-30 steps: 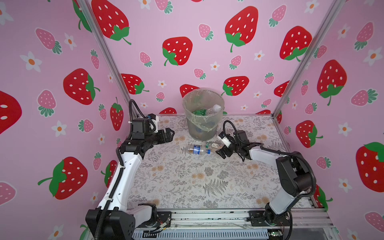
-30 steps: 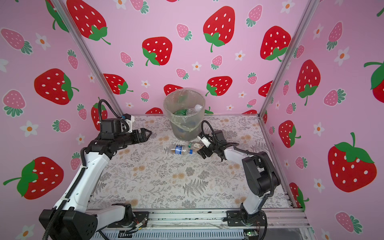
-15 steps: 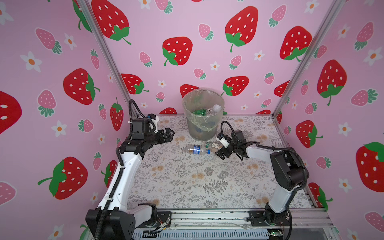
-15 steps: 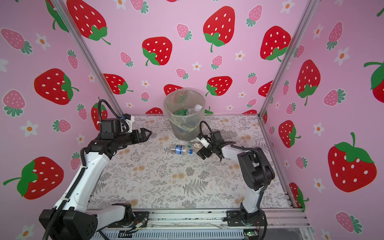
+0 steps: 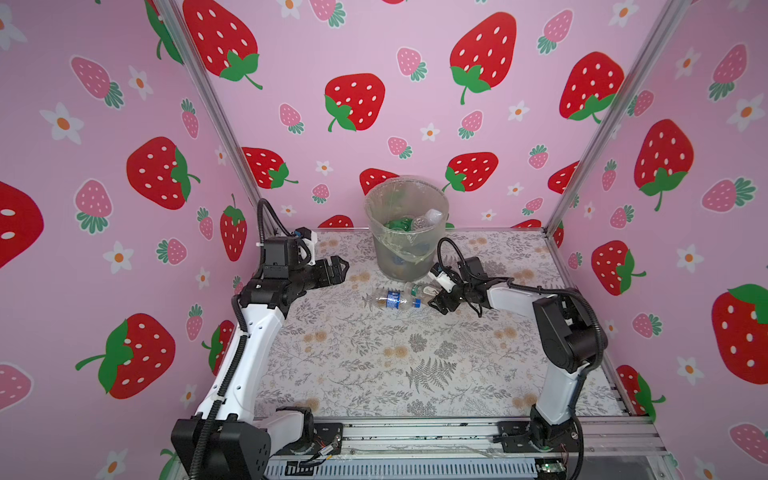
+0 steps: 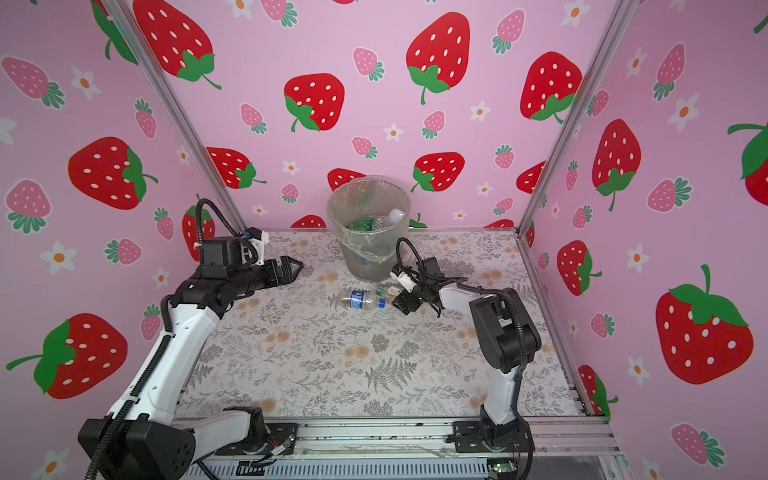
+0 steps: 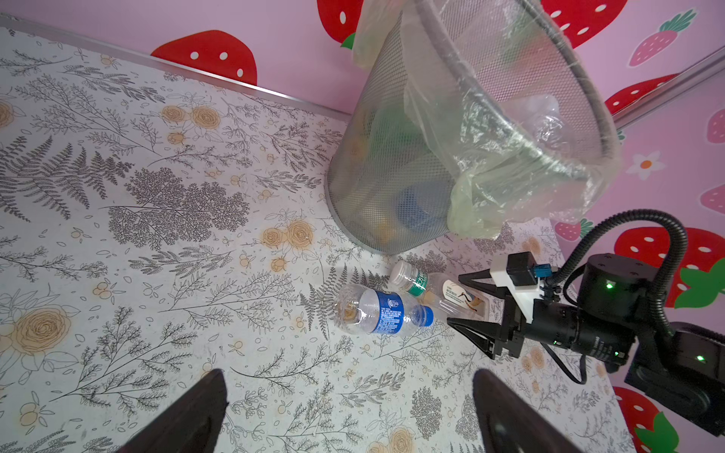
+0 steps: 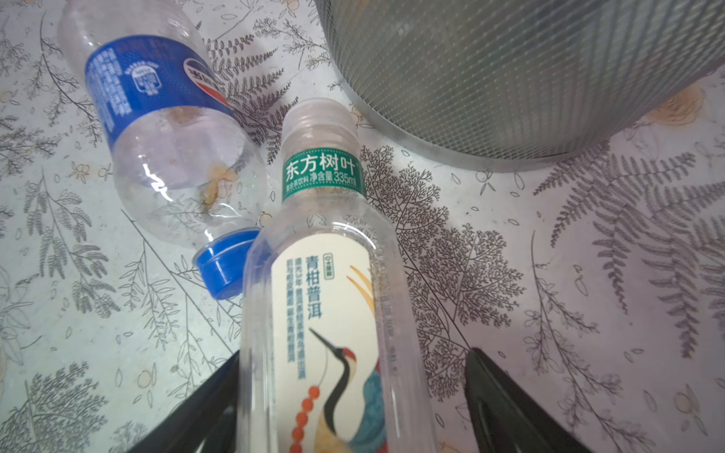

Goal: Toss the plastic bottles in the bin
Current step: 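Lower the right gripper over the bird-label bottle's body and close it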

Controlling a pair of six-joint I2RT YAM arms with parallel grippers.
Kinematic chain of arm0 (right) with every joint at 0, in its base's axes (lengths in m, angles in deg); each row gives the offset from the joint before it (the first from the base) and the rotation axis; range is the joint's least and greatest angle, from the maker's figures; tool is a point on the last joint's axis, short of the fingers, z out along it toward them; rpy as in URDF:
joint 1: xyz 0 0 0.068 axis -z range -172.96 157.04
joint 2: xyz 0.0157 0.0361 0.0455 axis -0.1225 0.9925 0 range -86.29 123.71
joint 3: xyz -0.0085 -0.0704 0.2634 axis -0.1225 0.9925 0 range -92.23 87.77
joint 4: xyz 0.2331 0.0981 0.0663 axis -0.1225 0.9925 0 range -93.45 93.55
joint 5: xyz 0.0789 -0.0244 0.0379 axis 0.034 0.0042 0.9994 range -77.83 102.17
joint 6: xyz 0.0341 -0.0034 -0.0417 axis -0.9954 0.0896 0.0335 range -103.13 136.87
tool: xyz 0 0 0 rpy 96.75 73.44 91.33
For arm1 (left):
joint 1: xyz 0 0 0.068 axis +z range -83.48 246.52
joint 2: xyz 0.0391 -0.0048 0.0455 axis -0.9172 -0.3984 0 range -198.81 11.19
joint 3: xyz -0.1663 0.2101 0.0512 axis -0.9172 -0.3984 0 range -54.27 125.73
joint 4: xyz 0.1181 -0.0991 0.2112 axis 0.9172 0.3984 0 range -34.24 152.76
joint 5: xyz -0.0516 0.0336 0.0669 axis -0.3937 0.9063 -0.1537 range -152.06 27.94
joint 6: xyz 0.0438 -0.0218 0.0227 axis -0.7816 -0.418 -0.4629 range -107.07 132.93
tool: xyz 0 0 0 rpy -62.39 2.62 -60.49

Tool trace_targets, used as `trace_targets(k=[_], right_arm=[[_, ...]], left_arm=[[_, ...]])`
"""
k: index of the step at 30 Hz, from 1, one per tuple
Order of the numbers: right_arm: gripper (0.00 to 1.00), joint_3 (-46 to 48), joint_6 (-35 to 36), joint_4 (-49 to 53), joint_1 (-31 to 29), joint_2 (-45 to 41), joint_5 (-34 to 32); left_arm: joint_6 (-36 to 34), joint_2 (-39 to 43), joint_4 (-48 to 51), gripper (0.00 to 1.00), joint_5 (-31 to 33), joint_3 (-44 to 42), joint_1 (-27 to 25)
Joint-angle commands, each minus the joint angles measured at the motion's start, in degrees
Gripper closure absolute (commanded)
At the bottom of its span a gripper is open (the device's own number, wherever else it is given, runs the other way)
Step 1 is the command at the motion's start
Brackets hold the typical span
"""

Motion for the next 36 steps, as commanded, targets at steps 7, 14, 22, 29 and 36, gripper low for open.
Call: trace_targets(k=[7,14,22,29,36], right_arm=[[0.22,-2.0,-0.7,3.4,0.0,1.1,3.0],[0.32,-1.9,-1.0,4.2,-0.2,1.5,3.1],[0.4,-0.1,-1.5,3.6,-0.5,0.3,3.4],[0.41,2.1,-3.6,1.6,-0.9,-1.9,3.9],[0.42,3.1,-4.8,1.7,-1.0,-3.9,2.7]], left_arm=[[-0.3,0.3,-0.2,0.01,-0.4,0.1,0.4],[-0.2,0.4,-0.2,0.01,-0.5,0.1,0.3],[-0.2,0.3,-0.2,0.01,-0.5,0.0,0.4],[-0.1,0.4,-0.3,0.01,-0.8,0.1,0.3],[-0.3,0.4,-0.1,0.01,-0.4,0.2,0.4]])
